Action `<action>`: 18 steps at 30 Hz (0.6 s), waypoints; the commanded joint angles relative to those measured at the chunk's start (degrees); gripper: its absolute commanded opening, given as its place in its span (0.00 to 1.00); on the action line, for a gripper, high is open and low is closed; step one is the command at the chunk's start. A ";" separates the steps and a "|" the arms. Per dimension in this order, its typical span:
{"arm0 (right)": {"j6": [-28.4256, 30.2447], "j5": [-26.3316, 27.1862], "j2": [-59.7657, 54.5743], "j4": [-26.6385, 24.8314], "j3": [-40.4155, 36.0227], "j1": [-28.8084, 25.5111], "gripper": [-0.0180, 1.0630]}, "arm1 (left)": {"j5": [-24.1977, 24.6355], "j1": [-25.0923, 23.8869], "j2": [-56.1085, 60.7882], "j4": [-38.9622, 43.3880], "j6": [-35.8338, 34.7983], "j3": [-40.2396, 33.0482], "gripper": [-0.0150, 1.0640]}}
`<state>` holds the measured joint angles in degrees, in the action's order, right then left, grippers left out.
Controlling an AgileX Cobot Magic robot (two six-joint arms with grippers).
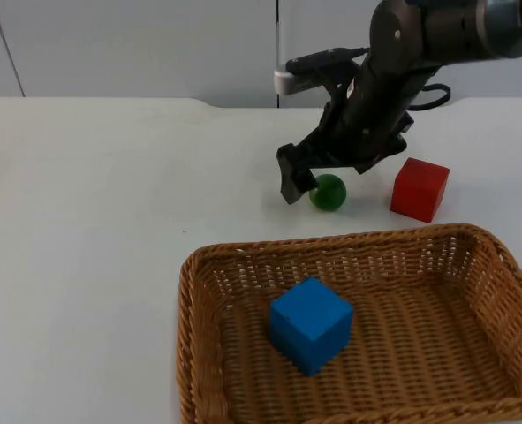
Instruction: Place all geometric objects except the red cube into the basket.
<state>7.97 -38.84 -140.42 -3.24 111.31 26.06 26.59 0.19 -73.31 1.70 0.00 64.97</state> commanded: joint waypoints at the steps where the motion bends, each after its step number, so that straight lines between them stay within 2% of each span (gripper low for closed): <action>1: 0.20 -0.49 -0.60 -0.04 0.49 -0.37 0.99 | -0.16 -0.17 0.00 0.32 0.00 0.40 0.98; 12: -0.90 -0.99 -1.65 0.08 0.49 -0.37 0.98 | -0.16 -0.17 0.00 0.32 0.00 0.40 0.98; 14: -0.90 -0.64 -1.65 0.08 0.49 -0.37 0.89 | -0.16 -0.17 0.00 0.45 0.00 0.40 0.98; 16: -0.90 -0.56 -1.65 0.08 0.49 -0.37 0.69 | -0.16 -0.17 0.00 0.57 0.00 0.40 0.98; 17: -0.90 -0.56 -1.65 0.08 0.49 -0.37 0.69 | -0.16 -0.17 0.00 0.57 0.00 0.40 0.98; 18: -0.90 -0.39 -1.65 0.08 0.49 -0.37 0.52 | -0.16 -0.17 0.00 0.70 0.00 0.40 0.98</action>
<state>7.30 -39.88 -142.25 -3.24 111.31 25.97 26.59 0.19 -73.31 1.92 0.00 64.97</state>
